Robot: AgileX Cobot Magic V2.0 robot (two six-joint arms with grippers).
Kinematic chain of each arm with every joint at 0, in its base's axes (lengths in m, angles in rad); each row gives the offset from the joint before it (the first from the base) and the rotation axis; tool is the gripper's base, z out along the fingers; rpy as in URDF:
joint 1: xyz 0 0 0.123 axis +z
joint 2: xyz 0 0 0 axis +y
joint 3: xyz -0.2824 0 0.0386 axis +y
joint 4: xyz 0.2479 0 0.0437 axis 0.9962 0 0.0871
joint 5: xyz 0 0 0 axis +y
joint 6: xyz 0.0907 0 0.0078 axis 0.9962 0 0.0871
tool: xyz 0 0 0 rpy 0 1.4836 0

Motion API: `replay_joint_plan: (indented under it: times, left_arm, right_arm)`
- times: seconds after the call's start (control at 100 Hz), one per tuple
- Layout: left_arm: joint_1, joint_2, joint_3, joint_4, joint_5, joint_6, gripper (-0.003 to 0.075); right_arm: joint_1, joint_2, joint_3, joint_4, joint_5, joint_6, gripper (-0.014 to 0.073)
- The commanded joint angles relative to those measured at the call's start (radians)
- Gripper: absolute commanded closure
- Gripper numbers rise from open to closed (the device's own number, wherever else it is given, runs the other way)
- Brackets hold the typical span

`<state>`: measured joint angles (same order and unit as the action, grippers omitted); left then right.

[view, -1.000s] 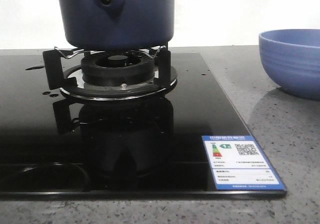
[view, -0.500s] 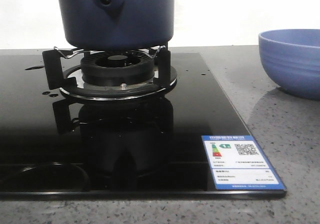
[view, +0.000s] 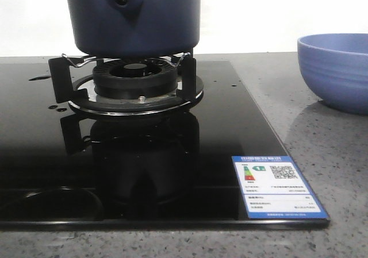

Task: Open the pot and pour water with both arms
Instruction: 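Lift the water-filled bowl with the right gripper toward the open pot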

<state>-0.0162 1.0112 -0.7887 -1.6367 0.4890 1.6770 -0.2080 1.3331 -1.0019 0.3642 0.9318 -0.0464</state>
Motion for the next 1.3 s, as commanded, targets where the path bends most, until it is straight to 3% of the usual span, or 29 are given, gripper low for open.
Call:
replay_joint_plan:
  times: [0.0,0.2,0.51,1.06,1.29]
  left_arm:
    - [-0.008,-0.021,-0.033,-0.063,0.015,0.000,0.0530]
    - [-0.008,-0.021,-0.033,-0.063,0.011,0.000,0.0530]
    - [-0.008,-0.021,-0.033,-0.068,0.011,0.000,0.0530]
    - [-0.008,-0.021,-0.033,-0.068,0.011,0.000,0.0530]
    - [-0.008,-0.021,-0.033,-0.068,0.011,0.000,0.0530]
  right_arm:
    - [-0.007,-0.004,-0.035,0.046,-0.031,-0.001,0.0427]
    - [-0.007,0.010,-0.035,0.099,-0.047,-0.026,0.0665]
    - [0.031,-0.007,-0.157,0.129,0.010,-0.063,0.0654]
    - [0.270,0.197,-0.832,0.122,0.218,-0.033,0.0635]
    - [0.401,0.346,-1.082,0.033,0.236,-0.002,0.0635]
